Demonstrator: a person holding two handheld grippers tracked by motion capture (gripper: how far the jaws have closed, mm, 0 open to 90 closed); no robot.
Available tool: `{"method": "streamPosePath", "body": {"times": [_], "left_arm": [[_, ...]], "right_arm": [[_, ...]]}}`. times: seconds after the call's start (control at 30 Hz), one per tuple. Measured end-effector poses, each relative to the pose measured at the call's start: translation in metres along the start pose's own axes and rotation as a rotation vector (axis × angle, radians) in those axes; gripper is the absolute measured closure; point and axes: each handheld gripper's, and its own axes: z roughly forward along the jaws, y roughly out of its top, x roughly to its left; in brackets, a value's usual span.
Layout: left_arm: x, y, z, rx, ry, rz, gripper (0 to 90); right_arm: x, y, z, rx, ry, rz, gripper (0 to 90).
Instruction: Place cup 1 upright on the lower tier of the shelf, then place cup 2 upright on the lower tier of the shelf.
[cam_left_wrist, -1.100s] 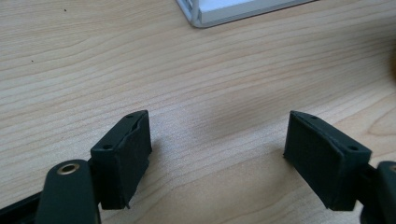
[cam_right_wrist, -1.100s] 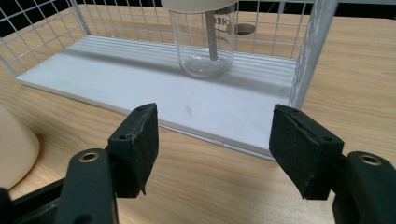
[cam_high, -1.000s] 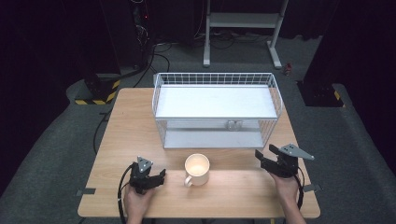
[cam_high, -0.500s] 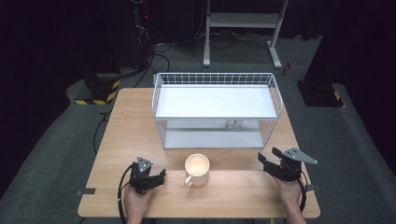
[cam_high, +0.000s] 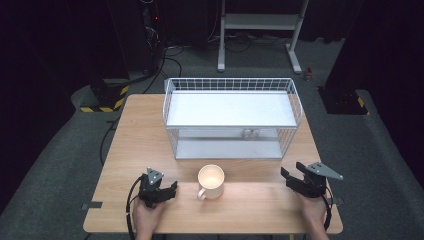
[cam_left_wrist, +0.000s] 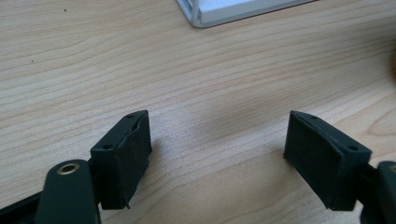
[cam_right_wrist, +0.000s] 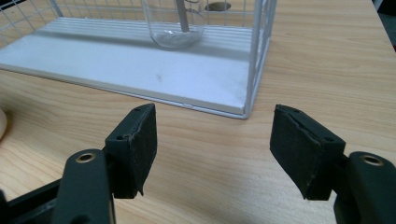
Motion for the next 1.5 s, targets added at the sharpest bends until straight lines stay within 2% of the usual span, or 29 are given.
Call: {"method": "streamPosePath", "body": {"times": [0.3, 0.4, 0.67, 0.8, 0.93, 1.03, 1.07, 1.13, 1.2, 1.3, 1.5], "left_arm": [[0.0, 0.0, 0.0, 0.0, 0.0, 0.0, 22.9], [0.0, 0.0, 0.0, 0.0, 0.0, 0.0, 22.9], [0.0, 0.0, 0.0, -0.002, -0.002, -0.003, 22.8], [0.001, 0.0, 0.0, -0.006, -0.01, -0.003, 22.9], [0.0, 0.001, 0.001, 0.0, 0.001, -0.003, 22.2], [-0.001, 0.003, 0.003, 0.007, -0.003, 0.003, 17.9], [-0.001, 0.003, 0.003, 0.006, -0.004, 0.002, 17.9], [-0.001, 0.003, 0.003, 0.012, -0.004, 0.001, 18.0], [0.0, 0.003, 0.001, 0.021, -0.013, -0.009, 16.7], [-0.001, 0.003, -0.003, 0.005, -0.041, -0.016, 14.7], [-0.009, 0.0, -0.013, -0.01, -0.086, -0.004, 11.5]], "right_arm": [[-0.006, -0.007, 0.001, 0.022, -0.029, -0.006, 31.8], [-0.009, -0.011, 0.004, 0.054, -0.066, -0.013, 31.2], [-0.016, -0.019, 0.009, 0.12, -0.094, -0.004, 30.3], [-0.017, -0.023, 0.013, 0.162, -0.103, -0.026, 29.8], [-0.016, -0.024, 0.014, 0.188, -0.099, -0.045, 29.4], [-0.015, -0.023, 0.02, 0.243, -0.097, -0.068, 25.6], [-0.014, -0.022, 0.021, 0.241, -0.099, -0.089, 25.5], [-0.015, -0.021, 0.023, 0.244, -0.1, -0.083, 23.2], [-0.015, -0.021, 0.023, 0.246, -0.104, -0.078, 22.8], [-0.015, -0.021, 0.024, 0.246, -0.1, -0.08, 22.1], [-0.014, -0.021, 0.024, 0.248, -0.101, -0.077, 22.1]]}}
